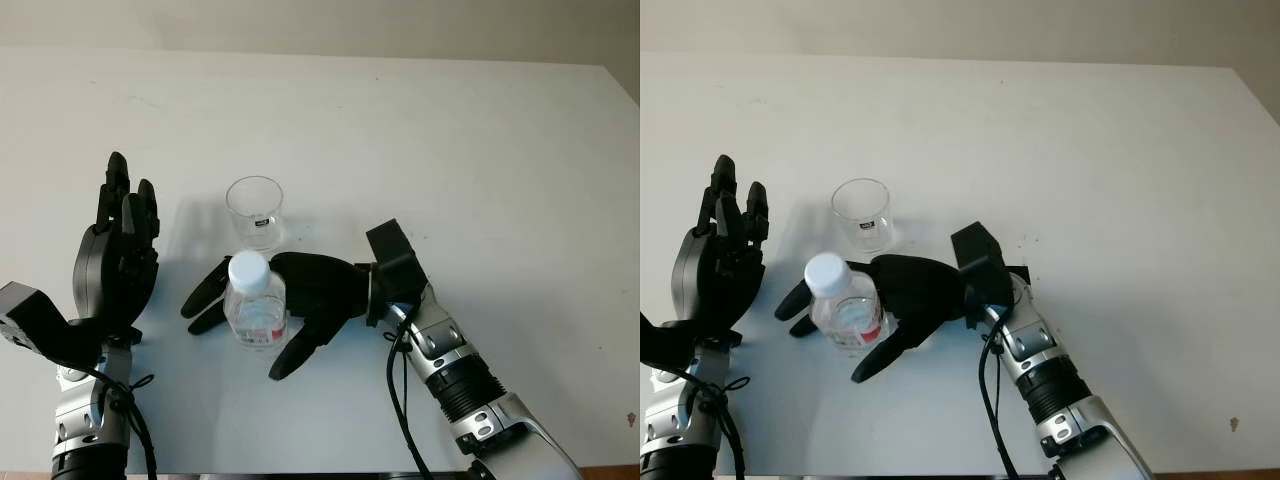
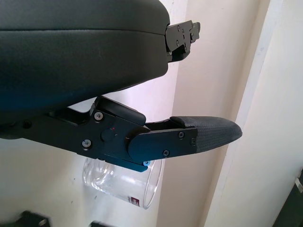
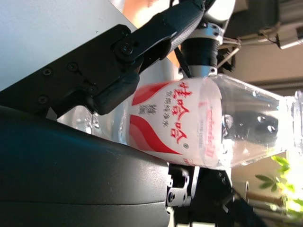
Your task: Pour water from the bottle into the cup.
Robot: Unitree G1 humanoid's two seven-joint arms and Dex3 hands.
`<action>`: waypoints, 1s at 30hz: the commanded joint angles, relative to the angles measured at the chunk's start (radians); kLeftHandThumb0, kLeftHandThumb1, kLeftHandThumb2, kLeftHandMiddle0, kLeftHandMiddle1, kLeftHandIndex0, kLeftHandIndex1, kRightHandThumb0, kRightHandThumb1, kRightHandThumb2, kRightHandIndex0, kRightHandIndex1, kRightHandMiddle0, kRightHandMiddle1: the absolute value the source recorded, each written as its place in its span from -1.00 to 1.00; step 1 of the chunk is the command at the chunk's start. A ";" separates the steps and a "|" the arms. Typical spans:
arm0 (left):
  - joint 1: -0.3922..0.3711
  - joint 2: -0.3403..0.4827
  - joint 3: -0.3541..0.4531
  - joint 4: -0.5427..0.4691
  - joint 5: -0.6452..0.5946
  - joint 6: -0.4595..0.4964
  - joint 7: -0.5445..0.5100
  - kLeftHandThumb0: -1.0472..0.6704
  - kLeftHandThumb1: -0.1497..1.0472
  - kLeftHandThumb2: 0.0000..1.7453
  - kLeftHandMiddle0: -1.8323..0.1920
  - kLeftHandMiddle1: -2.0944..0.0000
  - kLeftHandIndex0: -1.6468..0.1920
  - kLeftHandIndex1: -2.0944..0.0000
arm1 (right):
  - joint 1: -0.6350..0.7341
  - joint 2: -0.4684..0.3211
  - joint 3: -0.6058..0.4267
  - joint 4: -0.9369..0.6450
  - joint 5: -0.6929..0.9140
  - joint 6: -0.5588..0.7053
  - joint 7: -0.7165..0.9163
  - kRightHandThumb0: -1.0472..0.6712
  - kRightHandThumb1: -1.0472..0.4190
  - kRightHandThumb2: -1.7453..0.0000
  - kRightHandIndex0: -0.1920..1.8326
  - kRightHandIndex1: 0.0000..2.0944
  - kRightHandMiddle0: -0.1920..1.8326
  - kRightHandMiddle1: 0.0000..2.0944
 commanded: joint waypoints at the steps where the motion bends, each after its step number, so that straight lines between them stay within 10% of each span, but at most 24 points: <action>1: 0.003 0.004 0.004 -0.011 0.006 -0.007 0.004 -0.64 1.00 -0.42 0.99 0.96 1.00 0.98 | 0.012 -0.008 0.009 -0.024 -0.012 -0.042 0.002 -0.58 -0.55 0.93 -0.23 0.70 -0.27 0.78; 15: -0.014 0.014 0.001 0.006 0.010 -0.022 -0.008 -0.63 1.00 -0.40 1.00 0.96 1.00 0.98 | 0.097 -0.036 0.015 -0.119 -0.068 -0.189 -0.103 -0.18 -0.86 0.92 0.83 1.00 0.70 1.00; 30: -0.009 0.015 0.008 0.014 0.002 -0.021 -0.020 -0.63 1.00 -0.41 1.00 0.96 1.00 0.98 | 0.056 -0.062 -0.150 -0.019 -0.078 -0.344 -0.387 -0.03 -1.00 0.60 1.00 1.00 1.00 1.00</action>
